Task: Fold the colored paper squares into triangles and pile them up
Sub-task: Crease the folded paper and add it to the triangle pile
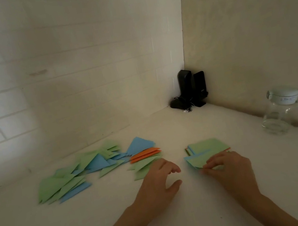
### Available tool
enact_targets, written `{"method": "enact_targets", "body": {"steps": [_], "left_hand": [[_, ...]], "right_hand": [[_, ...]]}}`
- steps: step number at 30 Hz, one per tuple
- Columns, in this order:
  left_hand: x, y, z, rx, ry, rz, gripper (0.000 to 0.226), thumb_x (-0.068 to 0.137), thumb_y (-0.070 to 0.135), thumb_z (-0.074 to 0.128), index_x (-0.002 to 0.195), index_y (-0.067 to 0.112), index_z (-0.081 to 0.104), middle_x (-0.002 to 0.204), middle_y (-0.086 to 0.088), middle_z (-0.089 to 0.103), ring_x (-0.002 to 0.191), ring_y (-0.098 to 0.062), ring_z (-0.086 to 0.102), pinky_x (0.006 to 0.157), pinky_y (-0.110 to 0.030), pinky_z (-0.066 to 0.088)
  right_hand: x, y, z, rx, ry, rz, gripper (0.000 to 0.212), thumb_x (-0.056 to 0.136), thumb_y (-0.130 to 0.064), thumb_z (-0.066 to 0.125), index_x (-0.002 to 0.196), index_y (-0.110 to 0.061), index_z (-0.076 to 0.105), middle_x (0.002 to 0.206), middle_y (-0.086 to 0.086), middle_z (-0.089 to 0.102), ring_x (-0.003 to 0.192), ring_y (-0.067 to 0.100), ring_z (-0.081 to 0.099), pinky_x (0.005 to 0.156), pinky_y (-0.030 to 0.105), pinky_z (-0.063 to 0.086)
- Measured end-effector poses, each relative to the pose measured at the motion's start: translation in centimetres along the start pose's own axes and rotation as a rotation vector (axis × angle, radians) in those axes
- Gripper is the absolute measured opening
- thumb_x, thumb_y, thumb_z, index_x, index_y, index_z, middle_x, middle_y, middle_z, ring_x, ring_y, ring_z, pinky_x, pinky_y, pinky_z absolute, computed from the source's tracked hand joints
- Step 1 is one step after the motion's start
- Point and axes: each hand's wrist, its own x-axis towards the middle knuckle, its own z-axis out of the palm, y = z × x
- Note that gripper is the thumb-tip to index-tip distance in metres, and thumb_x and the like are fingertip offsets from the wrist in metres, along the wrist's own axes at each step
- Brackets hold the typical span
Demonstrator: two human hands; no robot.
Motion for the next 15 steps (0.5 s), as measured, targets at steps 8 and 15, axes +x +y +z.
{"method": "enact_targets", "body": {"steps": [8,15], "left_hand": [[-2.7,1.1,-0.1,0.005,-0.069,0.032,0.029,0.082,0.035,0.062,0.110,0.030,0.057,0.111,0.016,0.048,0.102,0.003,0.044,0.085,-0.014,0.040],[-2.9,0.3,0.0,0.025,-0.127,0.000,0.025,0.088,0.049,0.053,0.093,0.028,0.066,0.102,0.018,0.058,0.098,0.000,0.048,0.084,-0.017,0.040]], "right_hand": [[-4.4,-1.6,2.1,-0.084,-0.093,-0.284,0.019,0.065,-0.054,0.062,0.062,-0.036,0.064,0.066,-0.021,0.059,0.064,-0.001,0.054,0.061,0.022,0.033],[-4.0,-0.9,2.1,0.157,-0.283,-0.165,0.015,0.071,-0.046,0.068,0.068,-0.031,0.069,0.069,-0.016,0.064,0.068,-0.003,0.060,0.061,0.005,0.042]]}}
